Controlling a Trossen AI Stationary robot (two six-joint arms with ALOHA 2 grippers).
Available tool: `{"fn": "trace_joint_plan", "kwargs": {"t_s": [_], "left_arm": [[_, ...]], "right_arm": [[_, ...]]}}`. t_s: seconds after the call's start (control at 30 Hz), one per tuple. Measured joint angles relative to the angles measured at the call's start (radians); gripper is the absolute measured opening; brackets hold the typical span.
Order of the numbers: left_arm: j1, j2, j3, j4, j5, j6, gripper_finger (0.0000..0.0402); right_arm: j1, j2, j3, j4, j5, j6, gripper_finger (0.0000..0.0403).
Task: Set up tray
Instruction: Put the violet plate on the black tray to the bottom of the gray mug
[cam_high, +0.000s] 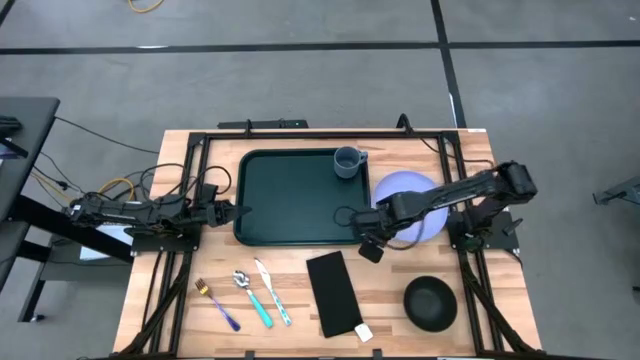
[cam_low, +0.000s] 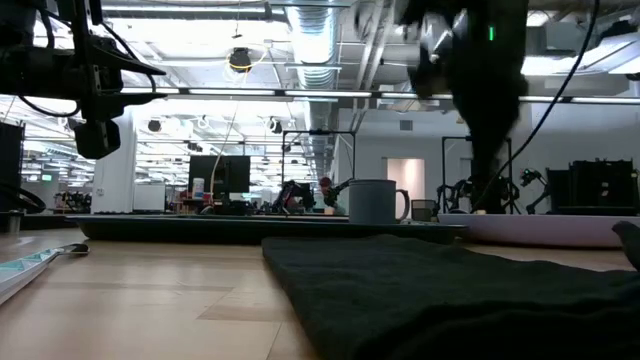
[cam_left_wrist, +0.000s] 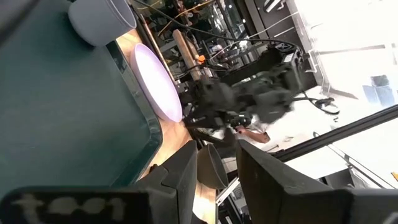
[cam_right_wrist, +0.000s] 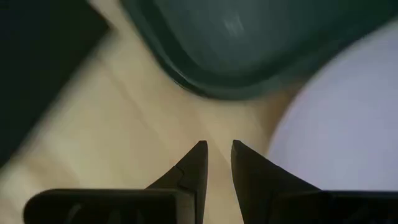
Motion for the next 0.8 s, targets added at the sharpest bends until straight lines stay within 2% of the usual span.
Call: {"fn": "trace_joint_plan", "kwargs": {"t_s": [0.1,0.23,0.4,0.6,0.7,0.8], "left_arm": [[0.000,0.000,0.000,0.001,-0.004,0.000,0.0100],[0.000,0.000,0.002,0.000,0.025,0.032,0.0100],[0.000,0.013,0.008,-0.004,0.047,0.101,0.0100],[0.000,0.013,0.011,-0.011,0.013,0.110,0.0100],[0.000,0.013,0.012,-0.011,0.001,0.120,0.0100],[0.000,0.013,0.013,-0.012,-0.001,0.120,0.0100]], "right_arm": [[0.024,-0.089,0.005,0.046,0.072,0.034,0.0063],[0.030,-0.205,-0.072,0.026,0.131,0.184,0.0063],[0.017,-0.308,-0.184,-0.008,0.117,0.532,0.0063],[0.044,-0.348,-0.199,-0.323,0.137,0.902,0.0063],[0.081,-0.347,-0.199,-0.436,0.132,1.018,0.0063],[0.127,-0.348,-0.199,-0.476,0.117,1.108,0.0063]]}}
